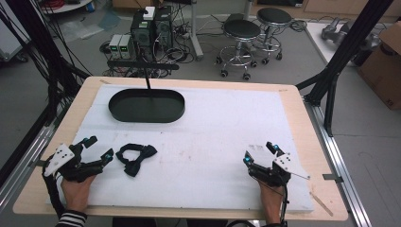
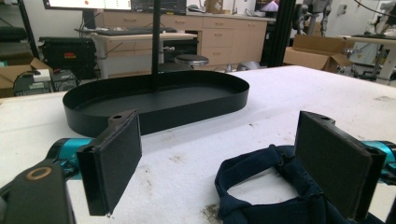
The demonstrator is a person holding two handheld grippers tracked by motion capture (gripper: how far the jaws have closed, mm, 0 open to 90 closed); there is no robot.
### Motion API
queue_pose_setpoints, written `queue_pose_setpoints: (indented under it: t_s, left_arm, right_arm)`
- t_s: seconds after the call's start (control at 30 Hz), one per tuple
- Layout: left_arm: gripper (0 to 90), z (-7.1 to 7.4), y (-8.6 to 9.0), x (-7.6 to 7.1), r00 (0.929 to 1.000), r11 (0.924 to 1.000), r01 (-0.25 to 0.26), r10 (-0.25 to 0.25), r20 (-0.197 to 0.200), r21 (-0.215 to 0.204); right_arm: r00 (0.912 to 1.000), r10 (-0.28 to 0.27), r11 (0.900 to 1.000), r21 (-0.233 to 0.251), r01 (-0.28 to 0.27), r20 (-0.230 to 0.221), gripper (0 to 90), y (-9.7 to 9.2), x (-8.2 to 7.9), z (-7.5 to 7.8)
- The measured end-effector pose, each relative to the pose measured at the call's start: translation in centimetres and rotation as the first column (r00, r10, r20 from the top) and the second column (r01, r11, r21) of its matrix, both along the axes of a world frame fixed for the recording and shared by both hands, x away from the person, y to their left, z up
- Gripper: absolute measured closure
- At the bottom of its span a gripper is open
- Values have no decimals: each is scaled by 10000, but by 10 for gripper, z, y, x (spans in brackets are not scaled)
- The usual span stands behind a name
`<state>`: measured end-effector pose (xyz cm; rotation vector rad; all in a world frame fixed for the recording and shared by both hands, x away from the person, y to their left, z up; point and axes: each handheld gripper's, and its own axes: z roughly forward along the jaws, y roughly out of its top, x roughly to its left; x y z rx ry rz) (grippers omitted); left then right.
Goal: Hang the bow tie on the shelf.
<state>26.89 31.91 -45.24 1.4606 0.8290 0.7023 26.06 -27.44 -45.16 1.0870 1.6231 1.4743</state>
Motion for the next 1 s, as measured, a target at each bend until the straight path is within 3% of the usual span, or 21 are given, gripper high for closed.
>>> queue_pose_setpoints:
  t_s: [0.13, 0.3, 0.7, 0.87, 1.0]
  left_arm:
    - [157, 0, 1, 0, 10000, 9999, -62, 62, -57, -106]
    - [157, 0, -3, -1, 9999, 9997, -86, 84, 83, 245]
    - [158, 1, -3, 0, 9997, 9995, -219, 221, -71, 244]
    - [158, 1, -6, 1, 9992, 9978, -347, 357, -174, 569]
    - [158, 1, -6, 1, 9995, 9983, -277, 285, -149, 512]
  right_arm:
    - [9999, 109, 9999, -14, -109, 74, 104, 0, -1, 0]
    - [9998, 91, 9999, -61, -90, 162, 105, 0, -1, 0]
    - [9998, -40, 9996, -265, 44, 177, 105, 3, -2, 0]
    - [9998, -36, 9993, -379, 43, 180, 105, 4, -2, 0]
    - [9998, -40, 9993, -374, 47, 177, 105, 4, -2, 0]
